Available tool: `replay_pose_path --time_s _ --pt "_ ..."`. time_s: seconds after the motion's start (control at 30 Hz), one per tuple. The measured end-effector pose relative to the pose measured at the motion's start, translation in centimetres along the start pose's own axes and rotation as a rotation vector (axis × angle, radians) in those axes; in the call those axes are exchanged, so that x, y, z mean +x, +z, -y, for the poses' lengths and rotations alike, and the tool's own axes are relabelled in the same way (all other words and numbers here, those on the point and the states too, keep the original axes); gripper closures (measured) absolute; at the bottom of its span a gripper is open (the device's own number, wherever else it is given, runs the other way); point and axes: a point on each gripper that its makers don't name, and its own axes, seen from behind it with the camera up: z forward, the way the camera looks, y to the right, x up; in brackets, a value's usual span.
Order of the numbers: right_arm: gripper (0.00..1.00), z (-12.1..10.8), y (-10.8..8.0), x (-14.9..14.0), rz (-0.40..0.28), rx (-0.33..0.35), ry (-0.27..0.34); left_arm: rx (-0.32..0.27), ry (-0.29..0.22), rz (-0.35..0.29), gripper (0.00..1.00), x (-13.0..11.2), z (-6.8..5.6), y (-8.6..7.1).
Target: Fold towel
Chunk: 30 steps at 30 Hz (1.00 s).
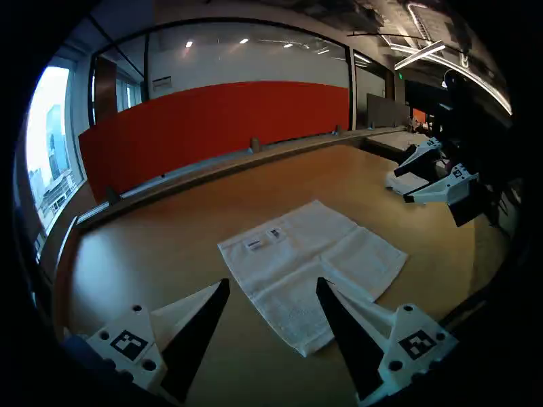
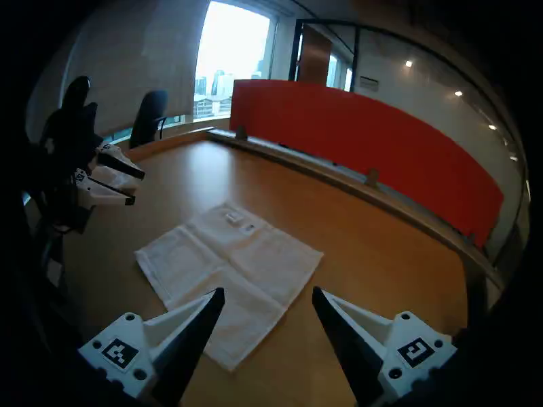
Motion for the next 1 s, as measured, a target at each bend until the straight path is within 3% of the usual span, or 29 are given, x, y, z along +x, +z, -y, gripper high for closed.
replay_pose_path --time_s 0.27,0.57,1.0 --pt "0.00 1.5 1.4 -3.2 0.062 0.036 -0.014 -0.044 0.020 0.073 0.05 -3.7 -1.7 1.7" --pt "0.00 3.0 2.6 -5.9 0.117 0.078 -0.024 -0.074 0.036 0.133 0.05 -6.8 -2.8 3.4" --pt "0.00 3.8 2.4 -9.6 0.203 0.128 -0.057 -0.111 0.059 0.222 0.05 -10.8 -3.7 4.4"
